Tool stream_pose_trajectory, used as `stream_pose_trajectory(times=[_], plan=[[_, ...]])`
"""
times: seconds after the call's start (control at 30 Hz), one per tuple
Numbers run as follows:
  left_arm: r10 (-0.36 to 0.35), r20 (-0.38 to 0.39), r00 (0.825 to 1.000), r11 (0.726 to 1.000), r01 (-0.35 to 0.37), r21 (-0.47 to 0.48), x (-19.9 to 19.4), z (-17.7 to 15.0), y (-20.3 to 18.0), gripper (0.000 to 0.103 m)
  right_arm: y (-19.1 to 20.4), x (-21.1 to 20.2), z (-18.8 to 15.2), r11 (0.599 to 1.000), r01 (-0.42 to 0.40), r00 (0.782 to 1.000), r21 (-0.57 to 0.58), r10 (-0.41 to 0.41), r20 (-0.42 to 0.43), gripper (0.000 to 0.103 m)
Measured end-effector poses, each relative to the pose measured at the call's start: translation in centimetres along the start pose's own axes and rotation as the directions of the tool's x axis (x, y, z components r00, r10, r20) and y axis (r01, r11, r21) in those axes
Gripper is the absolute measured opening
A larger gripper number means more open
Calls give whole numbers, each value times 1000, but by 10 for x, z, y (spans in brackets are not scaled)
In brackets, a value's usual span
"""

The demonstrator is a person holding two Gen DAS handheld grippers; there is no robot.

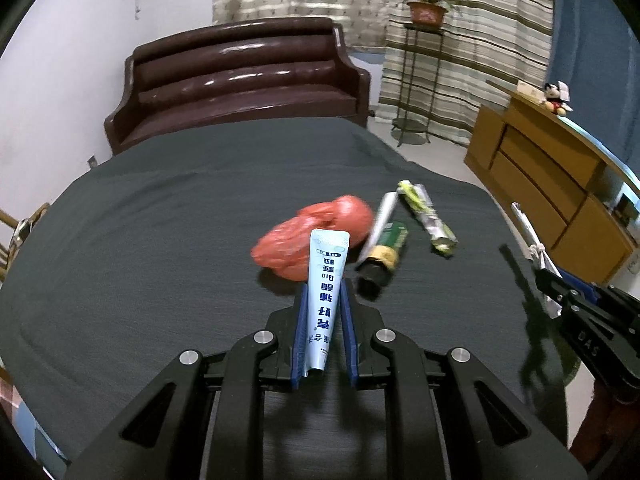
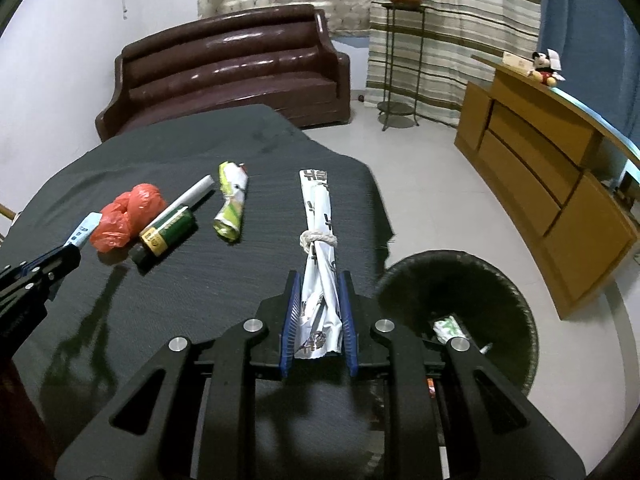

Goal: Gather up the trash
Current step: 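Carry the toothpaste tube with the left gripper while the right gripper carries the white wrapper over the bin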

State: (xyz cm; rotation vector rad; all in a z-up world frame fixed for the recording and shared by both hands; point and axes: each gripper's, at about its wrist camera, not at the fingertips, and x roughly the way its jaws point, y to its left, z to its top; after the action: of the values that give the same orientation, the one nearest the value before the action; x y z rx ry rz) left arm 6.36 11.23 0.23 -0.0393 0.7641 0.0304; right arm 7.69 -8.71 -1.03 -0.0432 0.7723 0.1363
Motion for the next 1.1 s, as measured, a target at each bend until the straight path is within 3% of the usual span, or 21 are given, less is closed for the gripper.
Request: stream_pose_trajectory(times=[0.6,1.1], plan=[[-109,13,994,984,106,141,-3,-4,-91,17,-77,-23,-19,992,95,995,87,-98,30,19],[-155,1,988,962,151,227,-1,-13,-151,17,-114,-35,-31,981,128,990,145,-135,42,19]])
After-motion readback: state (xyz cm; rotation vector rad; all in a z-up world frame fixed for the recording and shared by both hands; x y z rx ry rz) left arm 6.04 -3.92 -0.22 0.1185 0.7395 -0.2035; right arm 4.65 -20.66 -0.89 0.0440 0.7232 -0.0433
